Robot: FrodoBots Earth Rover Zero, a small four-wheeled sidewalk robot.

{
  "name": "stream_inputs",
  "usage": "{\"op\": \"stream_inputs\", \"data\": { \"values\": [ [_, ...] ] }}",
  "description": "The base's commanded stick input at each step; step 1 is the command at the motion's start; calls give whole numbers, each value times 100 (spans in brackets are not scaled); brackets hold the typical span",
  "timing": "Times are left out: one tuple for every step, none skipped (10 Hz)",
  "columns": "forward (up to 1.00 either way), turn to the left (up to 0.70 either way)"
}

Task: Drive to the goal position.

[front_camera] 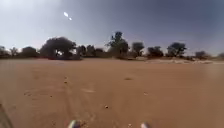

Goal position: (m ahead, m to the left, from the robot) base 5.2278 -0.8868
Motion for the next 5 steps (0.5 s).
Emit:
{"op": "stream_inputs", "data": {
  "values": [
    [70, 0],
    [70, 0],
    [70, 0],
    [70, 0],
    [70, 0]
  ]
}}
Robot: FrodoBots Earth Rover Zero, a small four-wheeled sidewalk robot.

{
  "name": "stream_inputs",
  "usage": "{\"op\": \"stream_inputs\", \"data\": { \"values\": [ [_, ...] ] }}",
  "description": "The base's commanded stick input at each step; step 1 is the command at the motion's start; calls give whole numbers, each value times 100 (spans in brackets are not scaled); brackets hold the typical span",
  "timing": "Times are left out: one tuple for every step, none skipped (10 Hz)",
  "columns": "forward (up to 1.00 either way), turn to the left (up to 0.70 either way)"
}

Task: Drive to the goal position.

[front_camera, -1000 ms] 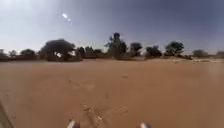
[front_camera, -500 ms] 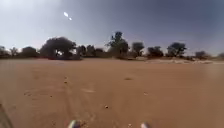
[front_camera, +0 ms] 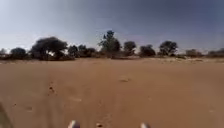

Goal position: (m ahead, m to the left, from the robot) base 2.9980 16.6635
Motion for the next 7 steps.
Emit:
{"op": "stream_inputs", "data": {
  "values": [
    [70, 0],
    [70, 0],
    [70, 0],
    [70, 0],
    [70, 0],
    [70, 0],
    [70, 0]
  ]
}}
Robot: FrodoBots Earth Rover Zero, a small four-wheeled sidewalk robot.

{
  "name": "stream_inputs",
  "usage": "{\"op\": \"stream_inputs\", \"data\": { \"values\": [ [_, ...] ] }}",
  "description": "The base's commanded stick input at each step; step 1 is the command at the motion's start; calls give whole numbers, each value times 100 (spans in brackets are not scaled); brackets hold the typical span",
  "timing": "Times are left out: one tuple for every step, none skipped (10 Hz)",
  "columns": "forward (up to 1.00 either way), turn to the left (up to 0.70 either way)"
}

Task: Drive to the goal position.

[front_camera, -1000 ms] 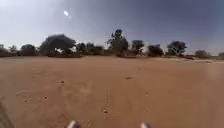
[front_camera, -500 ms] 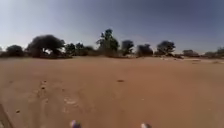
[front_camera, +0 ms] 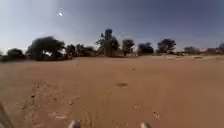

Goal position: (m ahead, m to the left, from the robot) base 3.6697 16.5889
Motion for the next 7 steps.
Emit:
{"op": "stream_inputs", "data": {
  "values": [
    [70, 0],
    [70, 0],
    [70, 0],
    [70, 0],
    [70, 0],
    [70, 0],
    [70, 0]
  ]
}}
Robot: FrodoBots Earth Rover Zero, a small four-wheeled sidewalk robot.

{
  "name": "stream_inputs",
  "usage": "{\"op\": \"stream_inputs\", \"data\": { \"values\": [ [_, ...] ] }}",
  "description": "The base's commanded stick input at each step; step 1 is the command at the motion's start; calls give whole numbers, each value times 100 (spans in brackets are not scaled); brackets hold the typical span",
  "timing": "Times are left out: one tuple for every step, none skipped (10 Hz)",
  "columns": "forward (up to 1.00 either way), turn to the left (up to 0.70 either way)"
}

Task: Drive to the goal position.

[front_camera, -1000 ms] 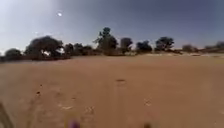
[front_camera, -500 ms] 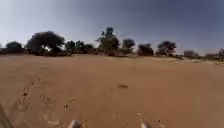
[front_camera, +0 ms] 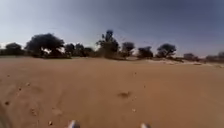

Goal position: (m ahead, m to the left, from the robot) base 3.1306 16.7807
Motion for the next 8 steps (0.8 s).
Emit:
{"op": "stream_inputs", "data": {
  "values": [
    [70, 0],
    [70, 0],
    [70, 0],
    [70, 0],
    [70, 0],
    [70, 0],
    [70, 0],
    [70, 0]
  ]
}}
